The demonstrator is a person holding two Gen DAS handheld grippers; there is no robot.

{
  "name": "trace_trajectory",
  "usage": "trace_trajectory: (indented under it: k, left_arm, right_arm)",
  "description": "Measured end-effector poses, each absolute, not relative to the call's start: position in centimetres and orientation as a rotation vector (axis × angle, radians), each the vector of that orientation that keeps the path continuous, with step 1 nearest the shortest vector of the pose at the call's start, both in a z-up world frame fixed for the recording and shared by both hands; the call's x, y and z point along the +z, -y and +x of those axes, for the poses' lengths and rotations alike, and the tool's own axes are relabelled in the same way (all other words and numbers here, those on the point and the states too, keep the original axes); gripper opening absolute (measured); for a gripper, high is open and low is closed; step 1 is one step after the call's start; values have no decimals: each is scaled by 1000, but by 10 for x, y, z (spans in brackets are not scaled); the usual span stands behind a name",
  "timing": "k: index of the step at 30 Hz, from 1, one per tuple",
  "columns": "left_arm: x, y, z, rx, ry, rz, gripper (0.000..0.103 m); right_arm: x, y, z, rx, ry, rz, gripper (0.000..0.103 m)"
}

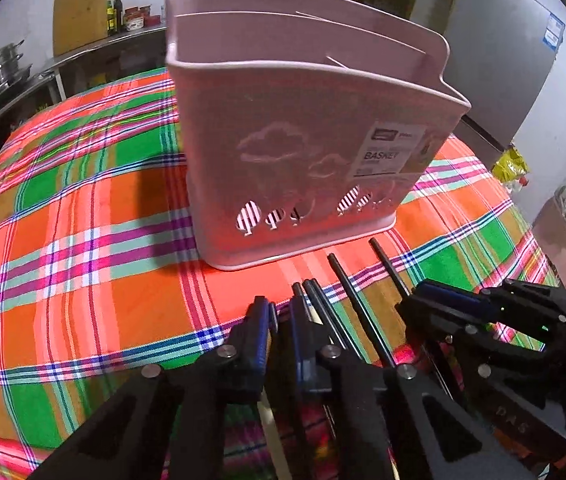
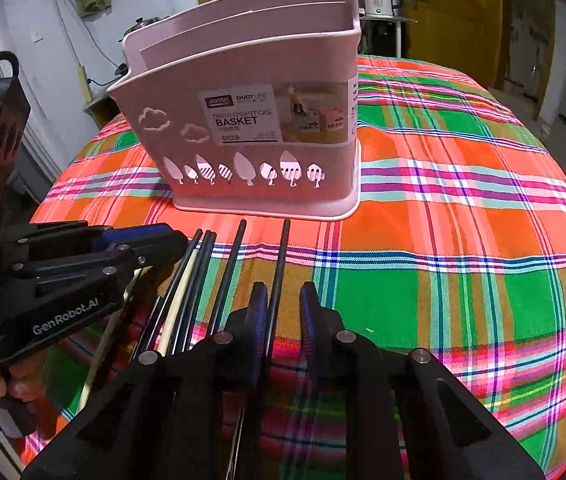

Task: Organize utensils
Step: 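Lower the right tool onto a black chopstick while the left tool grasps another black chopstick, then lift the black chopstick with the right tool while the left tool carries its chopstick toward the basket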

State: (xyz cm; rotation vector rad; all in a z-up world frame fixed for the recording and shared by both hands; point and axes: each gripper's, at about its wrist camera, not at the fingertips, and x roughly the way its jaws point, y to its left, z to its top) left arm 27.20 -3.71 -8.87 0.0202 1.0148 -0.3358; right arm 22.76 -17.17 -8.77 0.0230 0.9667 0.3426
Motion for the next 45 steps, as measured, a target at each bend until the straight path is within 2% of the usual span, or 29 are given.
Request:
trace_trajectory:
  k: [2, 13, 20, 45]
  left_arm:
    - [-88, 38, 272, -338, -1019, 16, 7]
    - [-89, 56, 272, -345, -1039, 183, 7]
    - [-83, 54, 271, -348, -1037, 127, 5]
    - [72, 20, 205, -397, -755, 28, 4]
  right_arm:
    - [-87, 173, 227, 342, -971, 18, 8]
    - [-87, 172, 231, 329, -994, -8, 8]
    - [-86, 173, 236, 336, -1002, 11, 6]
    - [18, 186, 182, 378, -783, 52, 5]
